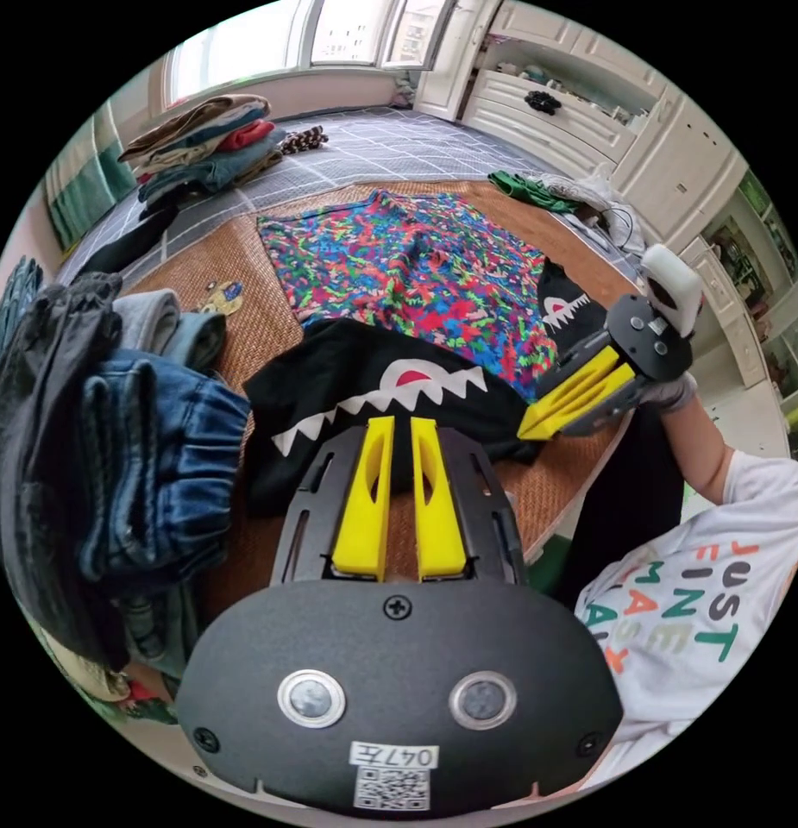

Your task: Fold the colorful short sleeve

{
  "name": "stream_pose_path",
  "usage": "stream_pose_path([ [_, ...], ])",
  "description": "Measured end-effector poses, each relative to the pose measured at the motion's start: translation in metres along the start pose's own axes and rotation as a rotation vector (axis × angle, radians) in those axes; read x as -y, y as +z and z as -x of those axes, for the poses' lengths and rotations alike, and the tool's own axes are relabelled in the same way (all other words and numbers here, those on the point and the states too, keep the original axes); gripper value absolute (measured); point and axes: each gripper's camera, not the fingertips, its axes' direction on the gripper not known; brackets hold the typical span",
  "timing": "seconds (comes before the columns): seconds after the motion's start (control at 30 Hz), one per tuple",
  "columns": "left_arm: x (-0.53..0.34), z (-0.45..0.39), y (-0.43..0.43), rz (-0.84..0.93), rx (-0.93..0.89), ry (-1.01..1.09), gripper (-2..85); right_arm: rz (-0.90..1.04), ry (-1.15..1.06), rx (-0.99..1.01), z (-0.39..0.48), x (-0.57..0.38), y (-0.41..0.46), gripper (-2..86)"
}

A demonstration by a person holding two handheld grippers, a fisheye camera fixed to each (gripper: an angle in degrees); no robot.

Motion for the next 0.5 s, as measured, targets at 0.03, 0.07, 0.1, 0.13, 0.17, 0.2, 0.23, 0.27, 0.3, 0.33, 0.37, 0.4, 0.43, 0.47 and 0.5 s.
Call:
stream_pose_path([
  [0.03,-0.002,0.001,0.004,0.002,-0.004,-0.003,2.7,-0.011,0.011,0.003,-0.003,-0.001,-0.009,-0.1],
  [0.07,-0.007,0.000,0.008,-0.002,-0.010,0.003,2.5,-0.056,0.041,-0.020,-0.008,-0.005,-0.027,0.0],
  [0.1,-0.014,-0.002,0.006,-0.023,-0.014,0.021,2.3,-0.096,0.071,-0.045,-0.013,-0.009,-0.039,0.1],
  [0.13,-0.017,-0.003,0.004,-0.031,-0.018,0.030,2.2,-0.195,0.160,-0.097,-0.027,-0.019,-0.066,0.1],
  [0.17,-0.024,-0.003,0.000,-0.044,-0.028,0.041,2.0,-0.286,0.283,-0.143,-0.049,-0.032,-0.093,0.1],
  [0.2,-0.031,-0.002,-0.005,-0.066,-0.031,0.040,1.9,-0.321,0.351,-0.169,-0.061,-0.040,-0.106,0.0],
  [0.23,-0.035,0.000,-0.007,-0.080,-0.034,0.034,1.8,-0.373,0.477,-0.242,-0.087,-0.054,-0.127,-0.2],
  [0.27,-0.043,0.003,-0.012,-0.110,-0.056,0.020,1.7,-0.394,0.596,-0.333,-0.114,-0.068,-0.145,-0.6],
  [0.3,-0.049,0.006,-0.018,-0.149,-0.099,0.006,1.5,-0.393,0.658,-0.378,-0.127,-0.074,-0.151,-0.8],
  [0.33,-0.051,0.007,-0.021,-0.170,-0.123,0.002,1.4,-0.379,0.774,-0.455,-0.155,-0.084,-0.161,-0.9],
  [0.37,-0.055,0.008,-0.027,-0.212,-0.164,0.004,1.2,-0.365,0.849,-0.496,-0.178,-0.091,-0.166,-1.0],
  [0.4,-0.057,0.005,-0.033,-0.258,-0.190,0.019,0.9,-0.357,0.869,-0.504,-0.188,-0.092,-0.168,-1.1],
  [0.43,-0.058,0.003,-0.035,-0.280,-0.201,0.029,0.7,-0.340,0.896,-0.510,-0.205,-0.090,-0.168,-1.1],
  [0.47,-0.058,-0.005,-0.038,-0.320,-0.232,0.059,0.4,-0.319,0.897,-0.515,-0.218,-0.083,-0.166,-1.2],
  [0.5,-0.056,-0.016,-0.038,-0.341,-0.265,0.102,0.2,-0.307,0.892,-0.520,-0.223,-0.078,-0.164,-1.1],
])
